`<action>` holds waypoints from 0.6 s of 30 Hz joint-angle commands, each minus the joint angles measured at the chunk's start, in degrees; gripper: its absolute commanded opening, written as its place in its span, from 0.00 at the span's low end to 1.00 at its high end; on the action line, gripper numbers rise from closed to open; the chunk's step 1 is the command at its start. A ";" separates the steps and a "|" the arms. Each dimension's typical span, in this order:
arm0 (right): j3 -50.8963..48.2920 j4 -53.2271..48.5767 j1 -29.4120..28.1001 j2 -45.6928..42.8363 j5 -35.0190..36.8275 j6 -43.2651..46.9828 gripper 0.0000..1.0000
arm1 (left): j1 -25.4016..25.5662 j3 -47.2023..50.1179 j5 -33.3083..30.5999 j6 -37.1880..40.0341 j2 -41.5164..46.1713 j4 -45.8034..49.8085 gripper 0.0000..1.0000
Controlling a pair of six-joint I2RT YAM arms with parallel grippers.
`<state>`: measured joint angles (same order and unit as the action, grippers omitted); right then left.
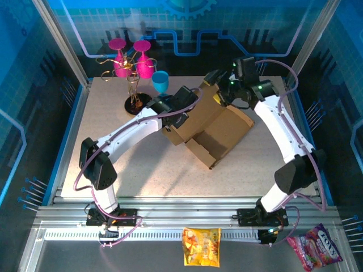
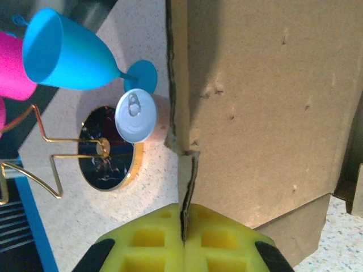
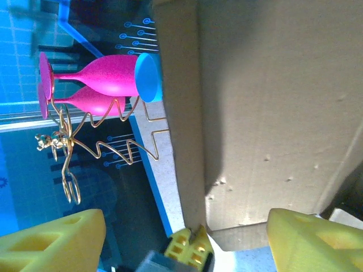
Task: Fold the paper box
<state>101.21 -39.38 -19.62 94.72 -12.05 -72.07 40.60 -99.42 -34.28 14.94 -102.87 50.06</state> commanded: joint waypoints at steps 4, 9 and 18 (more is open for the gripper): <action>3.91 4.13 -1.65 7.35 0.85 -4.45 0.69 | 1.00 0.36 -3.60 5.76 2.15 -2.53 0.00; 4.22 4.75 -1.60 9.55 0.72 -5.30 0.55 | 1.54 0.86 -4.12 7.71 2.59 -3.64 0.00; -1.90 9.15 -1.32 7.56 1.16 -8.69 0.13 | 1.55 1.12 -4.74 9.93 2.35 -5.41 0.00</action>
<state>101.30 -32.14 -20.67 104.25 -11.97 -79.05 41.85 -98.98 -37.65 23.22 -102.67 46.85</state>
